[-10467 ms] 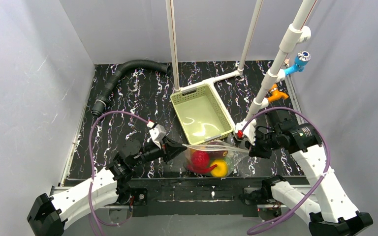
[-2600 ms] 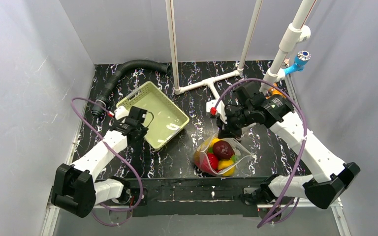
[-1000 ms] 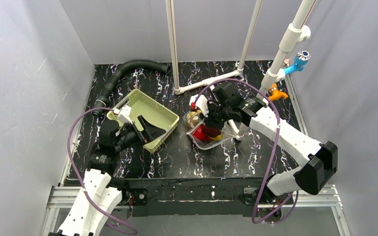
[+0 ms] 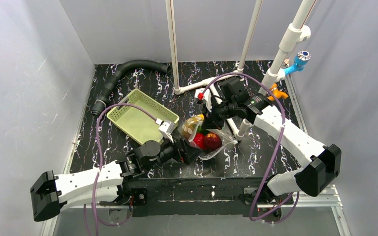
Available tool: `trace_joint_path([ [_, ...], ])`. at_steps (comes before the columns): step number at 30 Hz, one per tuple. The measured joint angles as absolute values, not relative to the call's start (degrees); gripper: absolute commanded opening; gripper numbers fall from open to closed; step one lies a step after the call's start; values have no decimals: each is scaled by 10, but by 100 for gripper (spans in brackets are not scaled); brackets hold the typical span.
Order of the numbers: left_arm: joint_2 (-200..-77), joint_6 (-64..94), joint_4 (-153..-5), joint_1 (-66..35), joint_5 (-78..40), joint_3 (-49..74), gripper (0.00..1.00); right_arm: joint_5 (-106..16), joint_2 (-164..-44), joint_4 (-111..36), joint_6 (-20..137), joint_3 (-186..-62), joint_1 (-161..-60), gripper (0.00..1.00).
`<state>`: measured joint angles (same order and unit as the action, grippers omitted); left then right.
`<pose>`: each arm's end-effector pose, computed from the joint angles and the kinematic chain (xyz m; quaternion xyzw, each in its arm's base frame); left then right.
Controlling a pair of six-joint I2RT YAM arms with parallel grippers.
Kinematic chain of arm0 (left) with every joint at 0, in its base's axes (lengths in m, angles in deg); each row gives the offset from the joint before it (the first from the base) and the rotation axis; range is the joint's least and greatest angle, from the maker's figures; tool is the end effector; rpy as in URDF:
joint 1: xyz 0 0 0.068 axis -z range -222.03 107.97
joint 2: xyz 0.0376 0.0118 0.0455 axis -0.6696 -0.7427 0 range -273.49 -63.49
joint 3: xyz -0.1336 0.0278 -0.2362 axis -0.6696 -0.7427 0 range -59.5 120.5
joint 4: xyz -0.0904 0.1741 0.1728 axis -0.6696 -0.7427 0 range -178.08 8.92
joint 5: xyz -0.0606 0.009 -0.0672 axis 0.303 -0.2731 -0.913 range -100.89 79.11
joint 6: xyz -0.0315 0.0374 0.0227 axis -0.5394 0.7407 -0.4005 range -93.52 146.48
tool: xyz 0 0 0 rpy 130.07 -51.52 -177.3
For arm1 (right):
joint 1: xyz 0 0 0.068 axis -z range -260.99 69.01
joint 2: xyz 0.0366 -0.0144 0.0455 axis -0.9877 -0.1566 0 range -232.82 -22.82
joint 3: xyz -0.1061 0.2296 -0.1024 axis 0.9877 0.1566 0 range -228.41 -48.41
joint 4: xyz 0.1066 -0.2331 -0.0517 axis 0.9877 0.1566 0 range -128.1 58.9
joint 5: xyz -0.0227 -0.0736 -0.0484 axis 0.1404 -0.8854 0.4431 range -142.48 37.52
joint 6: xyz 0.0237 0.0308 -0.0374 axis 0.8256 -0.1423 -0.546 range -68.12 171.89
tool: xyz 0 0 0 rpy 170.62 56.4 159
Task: Open the zip-top bag and remove the fake food
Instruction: Pick up the fake fruit from the zipper food storage bag.
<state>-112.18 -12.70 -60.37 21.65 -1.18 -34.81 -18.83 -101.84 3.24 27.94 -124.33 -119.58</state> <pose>0.0953 -0.1792 0.2608 0.0969 0.7203 -0.4965 0.4745 0.2157 0.1972 0.3468 -0.5539 0.6962 0.3119 0.3335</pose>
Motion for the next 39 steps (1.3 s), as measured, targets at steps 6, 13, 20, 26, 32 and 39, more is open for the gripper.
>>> trace_joint_path([
  [6,-1143,-127,-566,222,-7,-347,96,-184,-1019,32,277,-1238,-1196,1],
  [13,-1198,-142,-529,222,18,-347,93,-183,-1019,33,277,-1236,-1196,1],
  [20,-1229,-146,-501,222,30,-342,85,-180,-1019,33,277,-1236,-1196,1],
  [26,-1203,-140,-549,225,25,-324,88,-179,-1019,33,277,-1236,-1196,1],
  [32,-1106,-148,-685,226,43,-292,88,-177,-1023,33,277,-1236,-1196,1],
  [39,-1113,-146,-678,226,-46,-273,87,-178,-1029,33,277,-1236,-1196,1],
])
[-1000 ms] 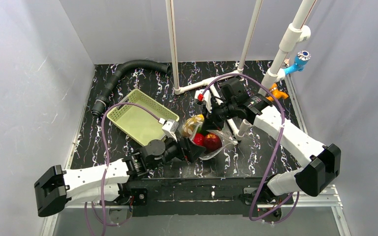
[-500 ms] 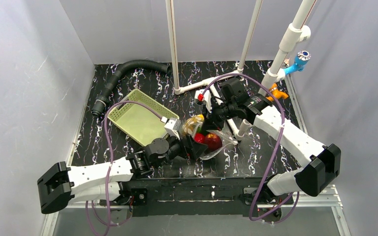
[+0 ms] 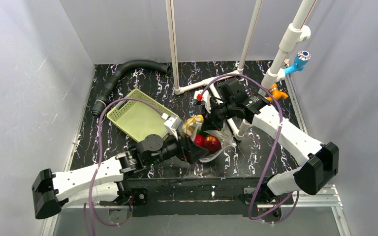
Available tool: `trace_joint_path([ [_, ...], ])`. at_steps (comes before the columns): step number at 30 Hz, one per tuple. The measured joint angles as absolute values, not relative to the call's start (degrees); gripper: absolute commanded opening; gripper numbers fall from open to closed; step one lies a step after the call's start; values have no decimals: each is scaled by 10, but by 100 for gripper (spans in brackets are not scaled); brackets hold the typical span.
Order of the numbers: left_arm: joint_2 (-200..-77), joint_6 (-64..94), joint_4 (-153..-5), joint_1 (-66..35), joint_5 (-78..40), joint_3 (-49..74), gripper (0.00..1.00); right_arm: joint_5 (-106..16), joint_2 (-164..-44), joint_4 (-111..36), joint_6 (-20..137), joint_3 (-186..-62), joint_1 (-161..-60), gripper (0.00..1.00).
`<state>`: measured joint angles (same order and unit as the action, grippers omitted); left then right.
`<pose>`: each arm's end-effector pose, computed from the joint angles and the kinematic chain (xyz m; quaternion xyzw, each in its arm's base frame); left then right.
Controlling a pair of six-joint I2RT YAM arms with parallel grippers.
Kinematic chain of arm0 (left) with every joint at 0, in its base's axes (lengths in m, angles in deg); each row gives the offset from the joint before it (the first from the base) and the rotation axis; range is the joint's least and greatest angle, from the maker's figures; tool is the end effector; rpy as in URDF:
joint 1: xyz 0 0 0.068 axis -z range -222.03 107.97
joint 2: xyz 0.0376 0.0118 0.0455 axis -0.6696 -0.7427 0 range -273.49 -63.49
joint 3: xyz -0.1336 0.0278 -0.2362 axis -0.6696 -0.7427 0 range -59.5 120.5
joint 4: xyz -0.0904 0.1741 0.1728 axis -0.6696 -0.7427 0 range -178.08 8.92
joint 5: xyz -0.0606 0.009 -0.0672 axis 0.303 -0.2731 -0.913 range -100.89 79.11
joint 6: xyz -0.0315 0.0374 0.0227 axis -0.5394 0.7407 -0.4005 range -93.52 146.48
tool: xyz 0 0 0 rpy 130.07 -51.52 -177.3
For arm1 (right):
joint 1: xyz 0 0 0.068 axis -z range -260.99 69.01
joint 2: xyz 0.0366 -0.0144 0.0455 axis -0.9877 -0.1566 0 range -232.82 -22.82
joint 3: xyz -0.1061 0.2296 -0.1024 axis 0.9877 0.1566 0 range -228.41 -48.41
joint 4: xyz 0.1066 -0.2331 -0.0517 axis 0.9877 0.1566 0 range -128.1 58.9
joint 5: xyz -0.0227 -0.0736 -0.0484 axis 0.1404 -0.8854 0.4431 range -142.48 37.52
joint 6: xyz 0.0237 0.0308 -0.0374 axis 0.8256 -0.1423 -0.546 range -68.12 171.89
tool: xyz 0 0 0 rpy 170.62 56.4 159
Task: Open the zip-top bag and remove the fake food
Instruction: Pick up the fake fruit from the zipper food storage bag.
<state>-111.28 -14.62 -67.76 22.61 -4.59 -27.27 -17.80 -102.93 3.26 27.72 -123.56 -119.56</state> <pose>0.0909 -0.1828 0.2969 0.1095 0.7123 -0.5280 0.4493 0.2183 0.1998 0.3375 -0.5559 0.6989 0.3190 0.3176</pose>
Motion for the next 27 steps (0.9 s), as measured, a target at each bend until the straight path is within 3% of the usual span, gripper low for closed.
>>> trace_joint_path([
  [8,-1242,-133,-606,229,-125,-232,86,-180,-1040,33,277,-1236,-1196,1],
  [27,-1272,-116,-536,232,-85,-264,87,-178,-1058,33,279,-1236,-1196,1],
])
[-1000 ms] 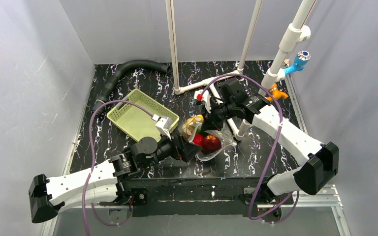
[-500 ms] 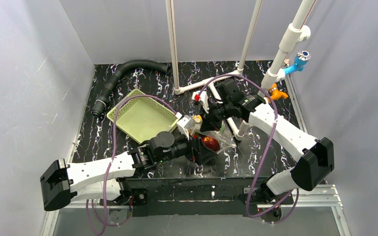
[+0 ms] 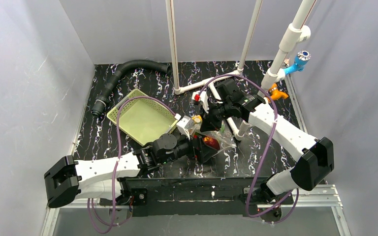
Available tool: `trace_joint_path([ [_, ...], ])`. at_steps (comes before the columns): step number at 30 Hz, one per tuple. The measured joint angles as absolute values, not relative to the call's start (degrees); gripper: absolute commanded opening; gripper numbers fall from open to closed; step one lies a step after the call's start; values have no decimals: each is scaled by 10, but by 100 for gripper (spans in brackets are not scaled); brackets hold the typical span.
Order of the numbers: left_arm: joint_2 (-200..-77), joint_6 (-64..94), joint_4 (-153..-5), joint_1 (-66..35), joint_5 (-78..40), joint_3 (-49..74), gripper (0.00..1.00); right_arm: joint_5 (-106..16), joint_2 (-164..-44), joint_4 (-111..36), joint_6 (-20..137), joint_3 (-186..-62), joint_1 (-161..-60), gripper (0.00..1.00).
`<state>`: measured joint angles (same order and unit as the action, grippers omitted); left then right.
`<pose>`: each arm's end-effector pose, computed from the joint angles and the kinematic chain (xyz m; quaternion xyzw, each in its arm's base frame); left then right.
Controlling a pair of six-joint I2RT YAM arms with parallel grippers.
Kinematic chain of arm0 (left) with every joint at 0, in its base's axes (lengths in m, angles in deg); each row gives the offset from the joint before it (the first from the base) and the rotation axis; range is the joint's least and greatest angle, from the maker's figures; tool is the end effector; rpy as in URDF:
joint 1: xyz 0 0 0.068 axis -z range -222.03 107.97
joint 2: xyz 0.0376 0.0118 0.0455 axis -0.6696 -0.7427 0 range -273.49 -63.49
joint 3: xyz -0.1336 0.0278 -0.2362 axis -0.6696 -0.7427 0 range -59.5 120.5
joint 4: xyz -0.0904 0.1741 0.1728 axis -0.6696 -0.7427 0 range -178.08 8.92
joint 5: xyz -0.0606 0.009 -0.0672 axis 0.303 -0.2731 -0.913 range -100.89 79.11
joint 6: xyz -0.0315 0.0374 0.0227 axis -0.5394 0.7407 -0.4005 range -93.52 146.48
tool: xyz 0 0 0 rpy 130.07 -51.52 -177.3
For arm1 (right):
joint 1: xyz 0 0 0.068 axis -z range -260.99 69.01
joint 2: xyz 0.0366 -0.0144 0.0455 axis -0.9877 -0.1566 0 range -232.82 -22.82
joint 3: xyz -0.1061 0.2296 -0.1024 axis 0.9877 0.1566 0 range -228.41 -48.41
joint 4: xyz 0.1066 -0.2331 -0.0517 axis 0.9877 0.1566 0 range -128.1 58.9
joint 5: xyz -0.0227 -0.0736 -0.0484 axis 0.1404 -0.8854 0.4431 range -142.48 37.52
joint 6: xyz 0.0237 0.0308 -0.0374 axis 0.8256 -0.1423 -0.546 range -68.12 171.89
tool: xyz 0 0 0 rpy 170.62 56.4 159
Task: Open the zip-top bag and remove the fake food
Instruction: Pick up the fake fruit from the zipper food storage bag.
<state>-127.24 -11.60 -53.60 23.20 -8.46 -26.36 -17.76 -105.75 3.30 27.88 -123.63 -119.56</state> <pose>0.1078 -0.2301 0.2712 0.1562 0.7091 -0.5296 0.4385 0.2266 0.2065 0.3241 -0.5535 0.7102 0.3196 0.2952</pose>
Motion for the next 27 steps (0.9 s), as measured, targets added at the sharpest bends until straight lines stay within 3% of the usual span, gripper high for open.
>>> trace_joint_path([
  [14,-1290,-127,-537,232,-12,-263,81,-175,-1057,33,280,-1236,-1196,1],
  [27,-1324,-139,-583,232,60,-255,86,-176,-1058,32,282,-1236,-1205,1],
])
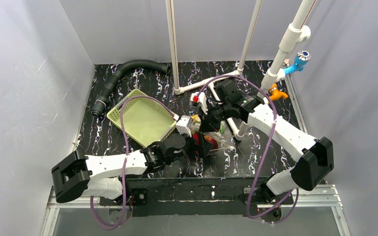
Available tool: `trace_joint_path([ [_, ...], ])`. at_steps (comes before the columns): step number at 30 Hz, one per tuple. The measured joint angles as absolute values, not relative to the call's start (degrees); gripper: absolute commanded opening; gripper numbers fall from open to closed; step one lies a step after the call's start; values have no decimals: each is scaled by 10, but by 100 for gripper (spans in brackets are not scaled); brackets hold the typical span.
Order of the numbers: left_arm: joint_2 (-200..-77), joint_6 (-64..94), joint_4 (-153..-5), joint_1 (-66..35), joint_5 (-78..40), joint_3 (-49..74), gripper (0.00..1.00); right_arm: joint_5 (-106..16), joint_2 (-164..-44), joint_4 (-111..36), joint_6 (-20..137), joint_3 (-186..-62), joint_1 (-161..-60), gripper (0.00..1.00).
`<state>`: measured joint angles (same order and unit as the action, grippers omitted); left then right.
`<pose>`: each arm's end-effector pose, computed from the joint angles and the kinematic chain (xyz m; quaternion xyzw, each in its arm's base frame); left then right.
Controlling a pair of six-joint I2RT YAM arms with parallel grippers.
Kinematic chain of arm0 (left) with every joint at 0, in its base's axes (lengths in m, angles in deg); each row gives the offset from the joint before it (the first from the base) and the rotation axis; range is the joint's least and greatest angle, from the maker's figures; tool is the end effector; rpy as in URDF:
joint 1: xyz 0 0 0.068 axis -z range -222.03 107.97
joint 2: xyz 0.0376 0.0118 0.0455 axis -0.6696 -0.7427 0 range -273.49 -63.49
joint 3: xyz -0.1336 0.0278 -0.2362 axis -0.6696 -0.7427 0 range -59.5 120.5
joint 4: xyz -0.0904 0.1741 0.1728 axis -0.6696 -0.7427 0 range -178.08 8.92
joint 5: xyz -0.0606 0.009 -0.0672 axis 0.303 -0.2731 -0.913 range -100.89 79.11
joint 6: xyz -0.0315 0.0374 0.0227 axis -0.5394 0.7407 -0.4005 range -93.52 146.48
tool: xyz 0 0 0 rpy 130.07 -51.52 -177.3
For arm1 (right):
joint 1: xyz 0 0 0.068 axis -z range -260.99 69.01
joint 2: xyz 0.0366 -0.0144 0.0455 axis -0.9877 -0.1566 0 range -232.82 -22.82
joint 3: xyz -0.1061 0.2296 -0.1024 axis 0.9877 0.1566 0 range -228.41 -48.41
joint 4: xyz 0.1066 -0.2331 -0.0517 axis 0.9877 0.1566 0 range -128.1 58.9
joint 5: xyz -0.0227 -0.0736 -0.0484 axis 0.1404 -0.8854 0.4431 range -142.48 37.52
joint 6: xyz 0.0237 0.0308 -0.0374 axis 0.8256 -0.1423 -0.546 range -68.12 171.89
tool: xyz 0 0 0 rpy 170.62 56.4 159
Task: Open the zip-top bag and remove the fake food
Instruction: Pick up the fake fruit from the zipper food storage bag.
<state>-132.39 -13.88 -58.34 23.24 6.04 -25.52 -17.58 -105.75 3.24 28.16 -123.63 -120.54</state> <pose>0.1206 -0.2372 0.2460 0.0757 0.7715 -0.4258 0.4667 0.2230 0.2105 0.3242 -0.5581 0.7059 0.3242 0.2918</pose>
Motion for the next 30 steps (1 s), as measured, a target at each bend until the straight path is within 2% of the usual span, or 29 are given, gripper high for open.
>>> trace_joint_path([
  [16,-1425,-136,-553,234,96,-221,81,-178,-1063,32,281,-1236,-1212,1],
  [30,-1455,-147,-584,235,112,-207,70,-180,-1064,32,280,-1236,-1212,1],
])
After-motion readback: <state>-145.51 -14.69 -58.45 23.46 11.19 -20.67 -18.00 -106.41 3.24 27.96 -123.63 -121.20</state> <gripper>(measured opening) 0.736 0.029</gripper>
